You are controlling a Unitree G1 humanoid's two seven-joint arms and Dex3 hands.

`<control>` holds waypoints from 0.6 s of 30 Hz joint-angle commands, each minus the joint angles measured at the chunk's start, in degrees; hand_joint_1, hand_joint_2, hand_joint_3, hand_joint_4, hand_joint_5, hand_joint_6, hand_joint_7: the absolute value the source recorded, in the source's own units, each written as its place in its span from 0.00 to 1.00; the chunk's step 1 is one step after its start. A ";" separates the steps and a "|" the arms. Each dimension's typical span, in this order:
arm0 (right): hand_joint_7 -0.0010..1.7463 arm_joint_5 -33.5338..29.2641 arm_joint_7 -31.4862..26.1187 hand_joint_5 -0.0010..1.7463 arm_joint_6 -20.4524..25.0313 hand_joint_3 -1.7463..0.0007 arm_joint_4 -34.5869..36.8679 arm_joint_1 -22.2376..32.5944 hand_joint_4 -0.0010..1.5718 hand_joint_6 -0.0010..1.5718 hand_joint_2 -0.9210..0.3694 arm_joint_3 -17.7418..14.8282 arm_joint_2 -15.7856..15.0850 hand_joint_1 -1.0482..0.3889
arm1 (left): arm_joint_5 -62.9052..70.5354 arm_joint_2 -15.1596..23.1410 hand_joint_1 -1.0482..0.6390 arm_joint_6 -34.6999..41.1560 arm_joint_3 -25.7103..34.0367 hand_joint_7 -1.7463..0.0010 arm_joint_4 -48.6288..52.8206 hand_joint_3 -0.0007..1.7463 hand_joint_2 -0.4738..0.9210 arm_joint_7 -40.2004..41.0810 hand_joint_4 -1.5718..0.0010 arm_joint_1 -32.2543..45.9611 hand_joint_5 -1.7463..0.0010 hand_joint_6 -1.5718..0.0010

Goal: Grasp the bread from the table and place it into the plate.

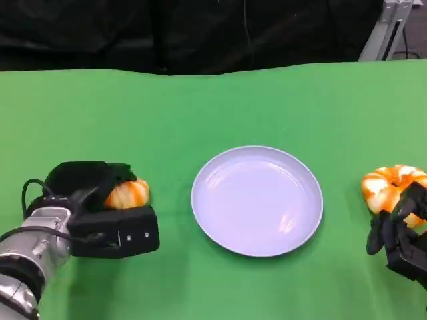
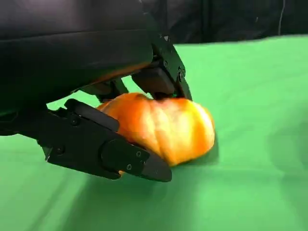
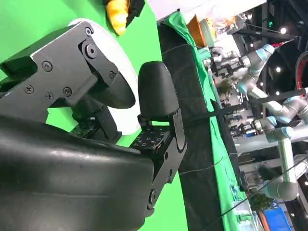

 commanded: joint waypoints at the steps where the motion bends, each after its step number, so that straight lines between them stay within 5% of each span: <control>1: 0.98 0.58 0.16 1.00 0.06 0.16 -0.79 0.53 0.58 0.49 0.39 -0.50 -1.04 0.72 | -0.78 0.28 0.58 -1.78 0.15 0.01 -0.07 0.22 1.00 1.08 0.60 1.18 0.00 0.68; 18: 0.97 0.43 -0.74 1.00 0.92 0.15 -1.36 0.67 0.59 0.50 0.39 -0.46 -1.00 0.71 | 2.31 2.95 0.60 -3.02 0.41 0.01 -22.19 0.08 0.99 4.63 0.62 2.52 0.00 0.66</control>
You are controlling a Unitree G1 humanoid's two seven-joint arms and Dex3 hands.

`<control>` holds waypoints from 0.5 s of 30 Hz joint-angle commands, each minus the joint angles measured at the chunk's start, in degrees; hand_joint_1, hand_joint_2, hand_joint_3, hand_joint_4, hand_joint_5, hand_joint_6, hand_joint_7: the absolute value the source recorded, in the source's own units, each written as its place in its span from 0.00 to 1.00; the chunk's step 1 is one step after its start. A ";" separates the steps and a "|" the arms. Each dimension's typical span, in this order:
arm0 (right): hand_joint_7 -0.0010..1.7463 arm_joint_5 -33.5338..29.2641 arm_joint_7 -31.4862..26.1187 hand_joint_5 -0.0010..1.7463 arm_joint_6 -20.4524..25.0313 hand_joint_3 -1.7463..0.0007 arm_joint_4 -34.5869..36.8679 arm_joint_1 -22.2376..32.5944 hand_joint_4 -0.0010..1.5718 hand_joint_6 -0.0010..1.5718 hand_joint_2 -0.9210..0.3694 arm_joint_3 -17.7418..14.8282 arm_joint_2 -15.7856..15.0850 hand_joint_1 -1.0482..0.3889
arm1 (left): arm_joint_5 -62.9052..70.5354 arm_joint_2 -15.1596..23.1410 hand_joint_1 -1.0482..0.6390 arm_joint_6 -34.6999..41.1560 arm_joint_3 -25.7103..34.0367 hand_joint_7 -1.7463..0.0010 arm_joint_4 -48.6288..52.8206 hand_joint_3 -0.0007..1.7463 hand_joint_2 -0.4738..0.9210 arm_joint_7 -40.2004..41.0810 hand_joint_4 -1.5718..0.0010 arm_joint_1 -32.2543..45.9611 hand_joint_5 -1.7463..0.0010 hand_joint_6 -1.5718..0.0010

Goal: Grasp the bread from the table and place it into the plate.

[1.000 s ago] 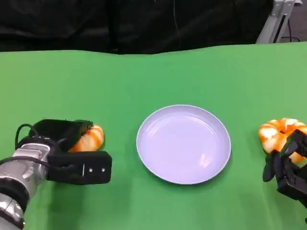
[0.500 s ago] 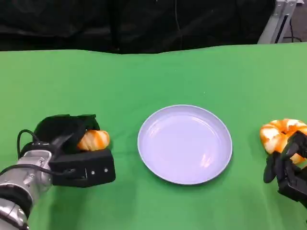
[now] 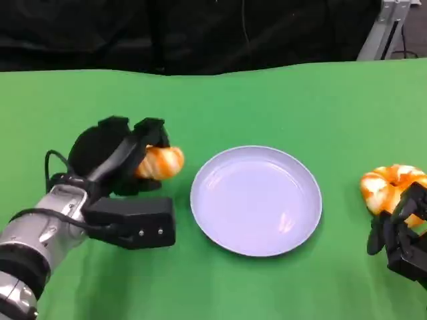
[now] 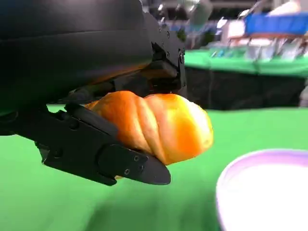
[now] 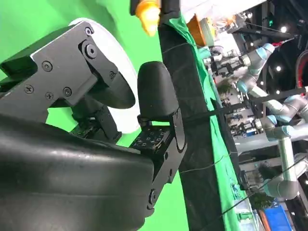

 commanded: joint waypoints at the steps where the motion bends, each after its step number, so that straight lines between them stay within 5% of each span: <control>1: 0.97 0.29 -0.60 1.00 0.53 0.15 -1.16 0.52 0.59 0.50 0.39 -0.38 -0.96 0.71 | 0.97 0.82 0.60 2.19 0.35 0.01 -7.70 0.07 0.99 -0.92 0.62 1.43 0.00 0.67; 12: 0.98 0.60 0.40 1.00 -0.24 0.16 -0.84 0.55 0.58 0.49 0.39 -0.45 -0.87 0.71 | 2.21 -7.61 0.56 2.82 -2.53 0.01 -6.63 0.10 1.00 -2.49 0.63 -0.63 0.00 0.68; 14: 0.98 0.29 -0.26 1.00 -0.08 0.16 -1.40 0.77 0.58 0.49 0.39 -0.33 -0.67 0.71 | 1.84 -9.70 0.55 3.09 -3.33 0.09 -5.30 0.10 1.00 -4.41 0.62 -1.17 0.00 0.64; 15: 0.98 0.19 -0.52 1.00 -0.01 0.16 -1.61 0.86 0.58 0.49 0.38 -0.29 -0.61 0.71 | 1.74 -10.56 0.54 3.18 -3.60 0.26 -4.64 0.10 1.00 -4.85 0.62 -1.39 0.02 0.59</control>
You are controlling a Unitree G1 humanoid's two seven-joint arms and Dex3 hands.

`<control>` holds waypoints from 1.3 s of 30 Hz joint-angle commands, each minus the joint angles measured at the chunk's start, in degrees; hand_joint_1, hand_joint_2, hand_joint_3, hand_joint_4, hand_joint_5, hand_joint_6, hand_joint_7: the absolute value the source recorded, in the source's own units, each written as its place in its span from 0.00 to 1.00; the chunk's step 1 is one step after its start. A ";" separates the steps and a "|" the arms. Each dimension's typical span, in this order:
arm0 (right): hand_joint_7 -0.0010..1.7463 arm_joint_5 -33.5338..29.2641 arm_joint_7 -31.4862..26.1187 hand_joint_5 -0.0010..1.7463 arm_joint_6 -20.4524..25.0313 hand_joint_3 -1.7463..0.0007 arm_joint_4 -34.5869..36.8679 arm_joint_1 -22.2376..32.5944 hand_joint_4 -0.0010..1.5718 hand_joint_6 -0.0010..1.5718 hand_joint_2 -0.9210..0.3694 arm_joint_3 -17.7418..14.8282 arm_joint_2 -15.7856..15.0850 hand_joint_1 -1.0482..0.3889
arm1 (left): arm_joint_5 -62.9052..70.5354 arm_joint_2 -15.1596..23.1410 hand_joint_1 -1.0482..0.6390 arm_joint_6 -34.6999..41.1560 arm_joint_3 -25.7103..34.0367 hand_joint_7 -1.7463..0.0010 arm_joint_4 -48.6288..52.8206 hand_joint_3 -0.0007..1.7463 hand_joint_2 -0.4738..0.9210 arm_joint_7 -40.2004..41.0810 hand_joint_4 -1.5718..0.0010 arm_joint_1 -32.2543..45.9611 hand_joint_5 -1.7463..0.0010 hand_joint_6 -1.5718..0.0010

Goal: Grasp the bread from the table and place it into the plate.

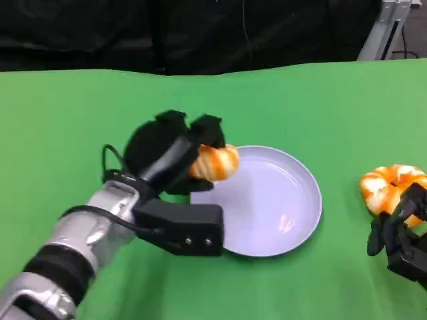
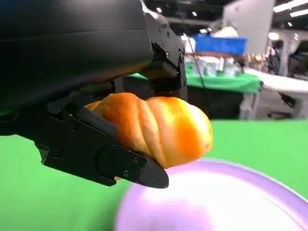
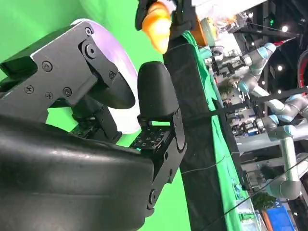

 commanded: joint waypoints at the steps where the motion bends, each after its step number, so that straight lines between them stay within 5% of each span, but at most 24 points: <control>1: 0.98 0.04 -0.76 1.00 -0.44 0.16 -1.54 0.74 0.58 0.49 0.38 -0.24 -0.52 0.71 | -0.04 -3.26 0.54 0.22 -1.41 0.32 3.06 0.10 1.00 -1.88 0.62 -2.09 0.01 0.55; 4: 0.99 0.12 -0.82 1.00 -0.39 0.16 -1.83 0.87 0.58 0.49 0.38 -0.16 -0.41 0.71 | 0.58 -4.99 0.57 0.13 -2.30 0.26 5.48 0.08 1.00 -0.53 0.61 -2.95 0.00 0.56; 6: 0.99 0.19 -0.95 1.00 -0.18 0.16 -2.12 0.97 0.58 0.49 0.38 -0.08 -0.34 0.71 | 1.14 -6.23 0.58 0.51 -3.11 0.32 7.38 0.07 1.00 0.44 0.60 -3.73 0.02 0.53; 11: 0.99 0.13 -1.34 1.00 -0.12 0.16 -2.46 1.17 0.58 0.49 0.39 0.09 -0.28 0.71 | 1.80 -8.68 0.58 0.92 -4.24 0.84 12.08 0.02 0.99 1.71 0.51 -5.56 0.21 0.34; 12: 0.99 0.25 -1.27 1.00 -0.08 0.15 -2.45 1.19 0.58 0.49 0.39 0.07 -0.30 0.71 | 1.87 -8.98 0.58 0.95 -4.51 0.88 12.85 0.01 0.99 1.93 0.50 -5.89 0.23 0.33; 14: 0.99 0.45 -1.12 1.00 -0.04 0.15 -2.47 1.25 0.59 0.49 0.39 0.06 -0.32 0.71 | 1.86 -9.55 0.59 1.20 -4.89 0.93 14.16 0.01 0.99 2.22 0.49 -6.46 0.28 0.31; 16: 0.99 0.55 -1.10 1.00 -0.02 0.15 -2.56 1.35 0.59 0.49 0.39 0.06 -0.31 0.71 | 1.67 -10.20 0.59 1.50 -5.06 0.95 15.43 0.00 0.98 2.15 0.52 -6.98 0.18 0.29; 22: 0.99 0.19 -2.09 1.00 0.33 0.15 -3.42 1.70 0.59 0.50 0.39 0.42 -0.27 0.71 | 0.54 -10.06 0.55 1.83 -4.93 0.97 16.81 0.00 0.99 -2.39 0.55 -7.81 0.18 0.28; 23: 0.99 0.24 -1.97 1.00 0.30 0.15 -3.35 1.68 0.59 0.50 0.39 0.45 -0.35 0.71 | 0.30 -9.70 0.32 2.65 -4.89 0.99 16.41 0.13 0.99 -5.07 0.73 -7.87 0.51 0.50; 24: 0.99 0.30 -1.87 1.00 0.37 0.15 -3.34 1.65 0.59 0.50 0.40 0.49 -0.43 0.71 | -0.15 -9.38 0.22 3.38 -4.57 0.99 15.81 0.17 1.00 -7.42 0.77 -7.69 0.70 0.59; 26: 0.98 0.36 -1.75 1.00 0.37 0.15 -3.31 1.61 0.59 0.50 0.40 0.52 -0.50 0.71 | -0.64 -8.90 0.05 4.09 -4.15 1.00 14.66 0.23 1.00 -9.80 0.91 -7.20 0.93 0.78; 32: 0.97 0.20 -1.70 1.00 -0.20 0.16 -3.02 1.56 0.59 0.50 0.40 0.47 -0.47 0.70 | -0.20 -7.35 0.00 4.32 -4.99 1.00 11.94 0.29 1.00 -10.79 1.00 -6.12 1.00 0.93; 39: 0.98 0.22 -2.05 1.00 0.21 0.16 -3.53 1.75 0.59 0.50 0.40 0.52 -0.37 0.70 | -1.93 -4.78 0.01 3.42 -4.15 0.98 6.00 0.21 1.00 -16.06 0.99 -4.44 1.00 0.91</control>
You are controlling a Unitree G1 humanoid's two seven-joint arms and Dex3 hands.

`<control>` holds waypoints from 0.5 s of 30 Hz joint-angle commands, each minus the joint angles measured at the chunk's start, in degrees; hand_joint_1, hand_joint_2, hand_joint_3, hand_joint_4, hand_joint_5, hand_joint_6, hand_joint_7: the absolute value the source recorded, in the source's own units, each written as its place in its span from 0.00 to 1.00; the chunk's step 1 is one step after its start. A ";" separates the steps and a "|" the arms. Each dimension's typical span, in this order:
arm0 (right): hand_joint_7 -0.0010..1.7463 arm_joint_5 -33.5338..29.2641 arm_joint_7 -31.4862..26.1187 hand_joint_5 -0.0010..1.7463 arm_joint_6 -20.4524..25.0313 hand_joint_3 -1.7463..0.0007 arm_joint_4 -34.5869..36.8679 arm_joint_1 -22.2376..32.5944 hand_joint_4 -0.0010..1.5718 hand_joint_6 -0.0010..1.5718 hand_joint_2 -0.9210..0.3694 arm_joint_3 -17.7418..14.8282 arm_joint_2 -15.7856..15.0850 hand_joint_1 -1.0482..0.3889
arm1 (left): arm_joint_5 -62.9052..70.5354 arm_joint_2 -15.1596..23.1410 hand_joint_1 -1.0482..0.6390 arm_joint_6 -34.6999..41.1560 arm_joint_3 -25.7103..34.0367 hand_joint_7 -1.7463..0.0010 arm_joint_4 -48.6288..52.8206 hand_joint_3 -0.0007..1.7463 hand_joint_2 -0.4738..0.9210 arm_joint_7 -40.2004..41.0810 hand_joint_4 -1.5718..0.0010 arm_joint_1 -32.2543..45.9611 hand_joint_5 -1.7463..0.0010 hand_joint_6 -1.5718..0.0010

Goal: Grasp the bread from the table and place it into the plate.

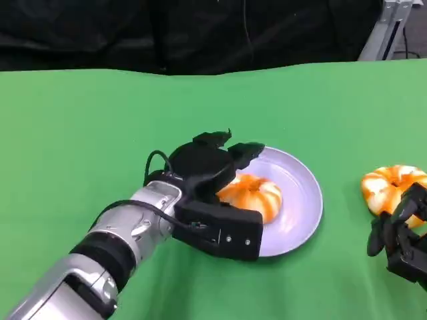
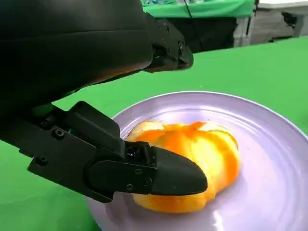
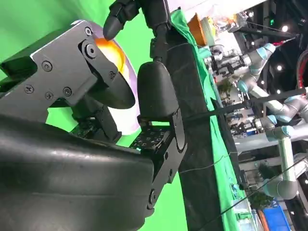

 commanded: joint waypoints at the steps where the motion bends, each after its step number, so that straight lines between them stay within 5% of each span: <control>1: 0.98 0.40 -0.23 1.00 -0.08 0.16 -0.67 0.37 0.59 0.50 0.40 -0.41 -0.53 0.70 | -2.62 2.63 0.02 -1.48 1.64 0.98 -4.86 0.20 1.00 -3.66 0.99 2.22 1.00 0.91; 5: 0.98 0.22 -0.14 1.00 -0.77 0.16 -0.42 0.26 0.59 0.50 0.40 -0.35 -0.39 0.70 | -15.31 4.45 0.14 -7.74 8.55 0.97 -10.60 0.14 1.00 -14.22 0.89 6.47 0.97 0.80; 9: 0.98 0.64 -0.55 1.00 -0.17 0.16 -0.55 -0.06 0.59 0.50 0.40 -0.47 -0.12 0.71 | -31.97 5.84 0.35 -13.45 16.93 0.95 -15.18 0.10 1.00 -26.19 0.66 11.83 0.92 0.62; 15: 0.97 0.48 -0.41 1.00 0.15 0.17 0.00 -0.51 0.59 0.50 0.38 -0.64 -0.72 0.70 | -59.78 4.97 0.42 -5.30 30.47 0.91 -21.01 0.07 1.00 -47.47 0.43 19.73 0.84 0.42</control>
